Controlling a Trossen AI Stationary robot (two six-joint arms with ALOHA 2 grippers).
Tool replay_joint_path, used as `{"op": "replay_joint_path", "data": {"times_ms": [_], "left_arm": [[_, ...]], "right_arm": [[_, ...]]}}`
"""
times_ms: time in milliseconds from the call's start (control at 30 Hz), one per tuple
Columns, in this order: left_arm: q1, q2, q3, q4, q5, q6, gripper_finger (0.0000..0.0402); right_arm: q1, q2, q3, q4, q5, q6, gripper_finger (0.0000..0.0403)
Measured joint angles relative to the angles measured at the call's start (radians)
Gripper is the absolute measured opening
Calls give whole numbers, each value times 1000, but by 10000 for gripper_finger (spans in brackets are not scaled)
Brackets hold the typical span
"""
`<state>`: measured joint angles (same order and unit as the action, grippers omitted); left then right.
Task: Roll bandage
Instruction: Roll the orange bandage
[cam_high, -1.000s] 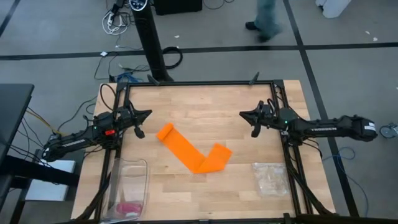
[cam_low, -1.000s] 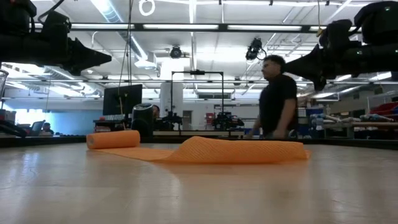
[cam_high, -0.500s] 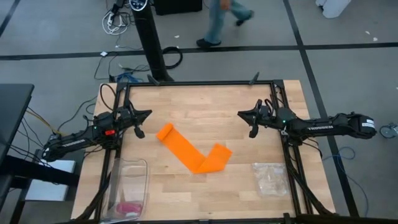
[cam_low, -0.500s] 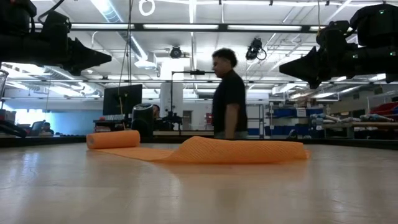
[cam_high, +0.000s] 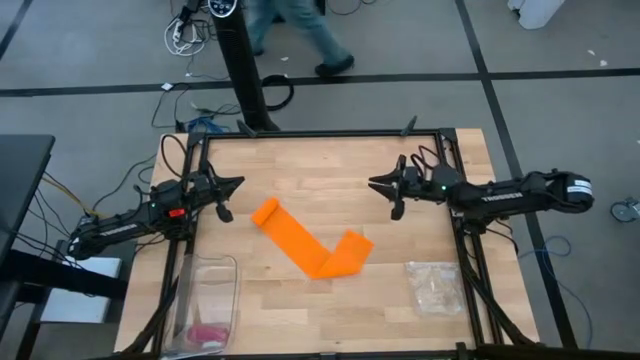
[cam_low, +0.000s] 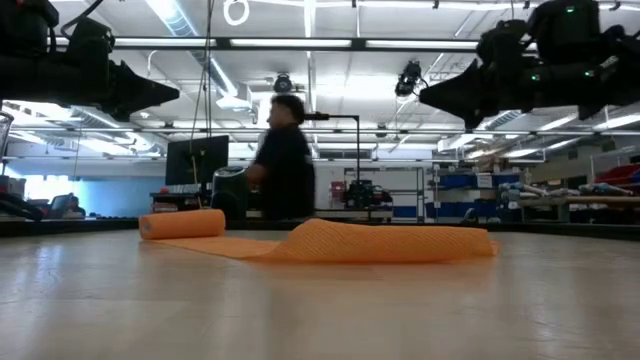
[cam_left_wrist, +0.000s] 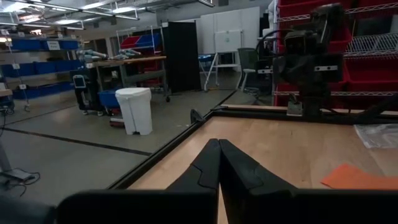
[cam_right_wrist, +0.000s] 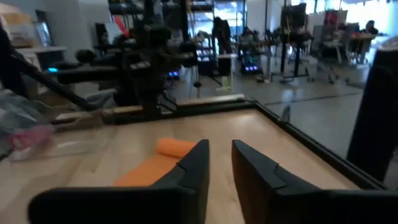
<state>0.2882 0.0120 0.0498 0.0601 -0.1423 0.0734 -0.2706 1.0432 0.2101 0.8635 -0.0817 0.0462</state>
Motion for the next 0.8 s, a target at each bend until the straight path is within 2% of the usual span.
{"op": "replay_joint_path", "data": {"times_ms": [100, 367, 467, 633, 733, 800], "left_arm": [[0, 0, 0, 0, 0, 0, 11], [0, 0, 0, 0, 0, 0, 11], [0, 0, 0, 0, 0, 0, 11], [0, 0, 0, 0, 0, 0, 11], [0, 0, 0, 0, 0, 0, 11], [0, 0, 0, 0, 0, 0, 11]], "right_arm": [[0, 60, 43, 10, -16, -1, 50], [-23, 203, 145, -1, -108, 39, 62], [-30, 232, 180, -13, -107, 49, 50], [23, 234, 268, -187, -178, 49, 20], [102, 234, 337, -377, -172, 29, 32], [160, 250, 388, -489, -120, 37, 53]]}}
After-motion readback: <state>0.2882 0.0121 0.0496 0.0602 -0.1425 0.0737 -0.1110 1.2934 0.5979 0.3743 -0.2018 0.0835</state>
